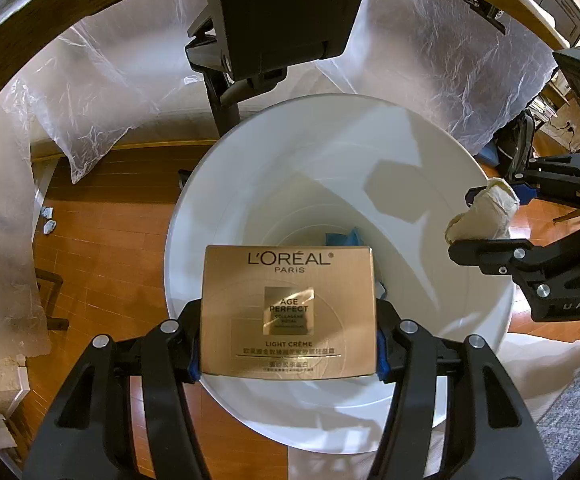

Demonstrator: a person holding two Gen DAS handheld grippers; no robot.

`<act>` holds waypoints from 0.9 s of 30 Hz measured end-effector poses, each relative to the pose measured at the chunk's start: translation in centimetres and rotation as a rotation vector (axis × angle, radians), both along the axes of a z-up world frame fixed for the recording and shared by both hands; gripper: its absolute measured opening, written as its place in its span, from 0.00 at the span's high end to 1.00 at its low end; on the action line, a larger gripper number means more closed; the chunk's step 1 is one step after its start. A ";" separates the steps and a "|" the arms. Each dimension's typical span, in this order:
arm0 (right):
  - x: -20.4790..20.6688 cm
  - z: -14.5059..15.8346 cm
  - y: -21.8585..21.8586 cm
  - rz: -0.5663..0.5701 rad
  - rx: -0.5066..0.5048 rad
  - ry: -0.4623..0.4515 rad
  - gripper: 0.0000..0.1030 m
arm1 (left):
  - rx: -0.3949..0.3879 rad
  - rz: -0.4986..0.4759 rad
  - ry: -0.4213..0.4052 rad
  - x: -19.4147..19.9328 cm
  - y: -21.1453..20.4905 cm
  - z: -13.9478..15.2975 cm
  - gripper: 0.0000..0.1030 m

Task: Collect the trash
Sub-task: 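Open the left tool to drop the L'Oréal box while the right tool releases the cream bundle into the bin, then move both tools from the bin back over the table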

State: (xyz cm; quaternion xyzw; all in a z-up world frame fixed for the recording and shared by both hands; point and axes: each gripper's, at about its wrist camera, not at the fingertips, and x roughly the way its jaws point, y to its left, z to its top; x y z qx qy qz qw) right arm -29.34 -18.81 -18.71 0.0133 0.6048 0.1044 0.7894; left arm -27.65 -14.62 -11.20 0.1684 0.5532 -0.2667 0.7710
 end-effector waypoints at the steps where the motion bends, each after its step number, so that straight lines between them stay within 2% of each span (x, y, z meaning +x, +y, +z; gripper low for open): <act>1: 0.0 0.0 0.0 0.001 0.000 0.000 0.50 | -0.002 -0.001 -0.001 0.0 0.0 0.0 0.42; 2: -0.1 0.1 0.1 0.007 0.001 -0.006 0.49 | -0.011 -0.006 -0.006 0.0 0.0 0.2 0.42; 3: -0.1 0.2 0.1 0.010 -0.006 -0.010 0.45 | -0.016 -0.009 -0.008 0.0 0.0 0.2 0.42; 4: -0.3 0.4 0.2 0.006 -0.023 -0.024 0.32 | -0.014 -0.007 -0.007 0.0 0.0 0.2 0.38; 6: -0.6 1.1 0.2 0.008 -0.037 -0.064 0.23 | -0.031 0.003 -0.007 0.0 0.3 0.5 0.31; 14: -2.4 5.1 -0.4 0.020 -0.042 -0.162 0.22 | -0.102 0.048 -0.002 -0.3 2.4 3.1 0.30; 18: -3.4 9.2 -0.8 0.034 -0.014 -0.255 0.21 | -0.168 0.039 -0.047 -1.3 3.5 7.5 0.30; 19: -3.6 10.4 -0.7 0.037 -0.012 -0.287 0.18 | -0.197 0.032 -0.073 -1.6 3.9 9.2 0.25; 20: -3.8 11.8 -0.8 0.037 -0.008 -0.330 0.16 | -0.224 0.030 -0.100 -1.8 4.3 10.7 0.16; 22: -3.6 14.5 -0.9 0.029 0.016 -0.404 0.13 | -0.307 0.041 -0.194 -2.3 5.3 14.7 0.07; 23: -3.5 15.2 -1.0 0.024 0.025 -0.422 0.13 | -0.341 0.053 -0.230 -2.2 5.8 16.1 0.03; 25: -2.7 17.1 -1.3 -0.011 0.039 -0.484 0.07 | -0.393 0.104 -0.307 -1.6 7.0 18.6 0.02; 27: -1.2 18.4 -1.4 -0.071 0.029 -0.532 0.05 | -0.403 0.185 -0.368 -0.2 7.9 20.0 0.02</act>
